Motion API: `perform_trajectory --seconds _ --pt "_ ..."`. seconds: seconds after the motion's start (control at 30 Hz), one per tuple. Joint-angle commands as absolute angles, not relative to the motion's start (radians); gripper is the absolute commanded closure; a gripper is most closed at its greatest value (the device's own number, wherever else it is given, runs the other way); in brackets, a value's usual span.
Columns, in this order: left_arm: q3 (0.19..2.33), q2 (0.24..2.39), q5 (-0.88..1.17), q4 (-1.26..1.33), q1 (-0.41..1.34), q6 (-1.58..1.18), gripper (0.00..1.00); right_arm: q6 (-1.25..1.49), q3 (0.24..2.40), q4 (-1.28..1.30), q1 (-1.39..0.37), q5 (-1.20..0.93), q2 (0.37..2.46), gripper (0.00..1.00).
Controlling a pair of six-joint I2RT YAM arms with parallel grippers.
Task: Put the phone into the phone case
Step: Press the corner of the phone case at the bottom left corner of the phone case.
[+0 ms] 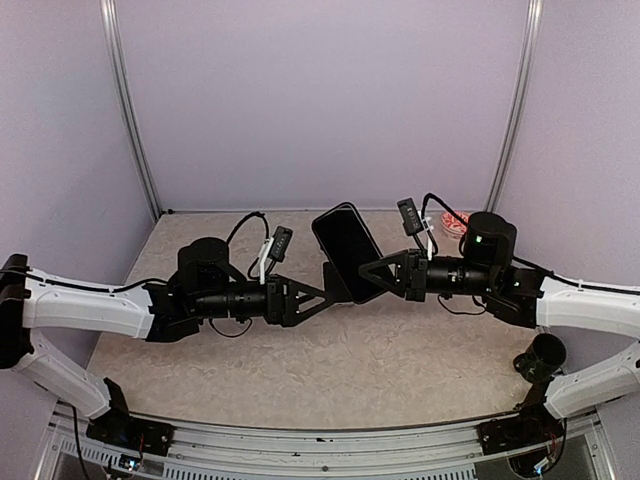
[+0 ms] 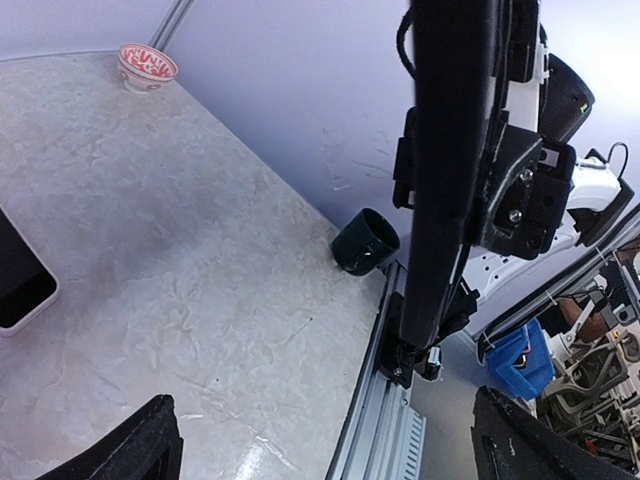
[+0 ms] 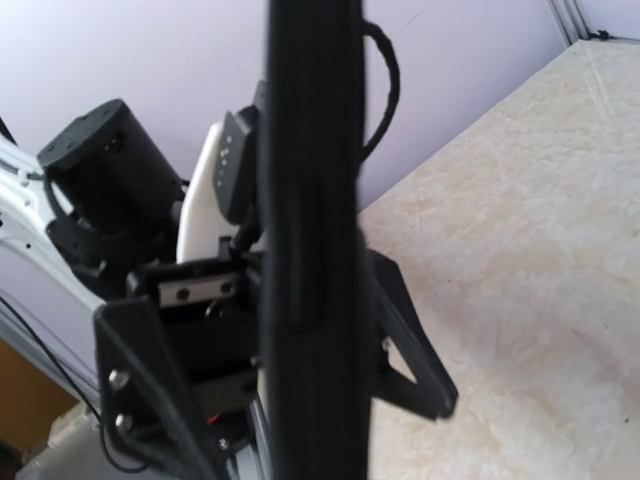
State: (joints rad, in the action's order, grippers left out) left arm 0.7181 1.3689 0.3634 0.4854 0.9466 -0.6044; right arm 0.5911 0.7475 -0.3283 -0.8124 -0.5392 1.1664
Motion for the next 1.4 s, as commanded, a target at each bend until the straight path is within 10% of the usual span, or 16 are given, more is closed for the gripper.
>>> perform_trajectory --seconds 0.0,1.07,1.37 --pt "0.795 1.439 0.408 0.615 0.975 -0.637 0.02 0.679 0.710 -0.525 -0.811 -0.520 1.141 1.00" --pt "0.930 1.640 0.558 0.721 1.019 -0.697 0.63 0.667 0.684 -0.510 -0.810 -0.478 1.127 1.00" --pt "0.930 1.641 0.554 0.764 1.018 -0.719 0.63 0.660 0.667 -0.502 -0.810 -0.469 1.132 1.00"
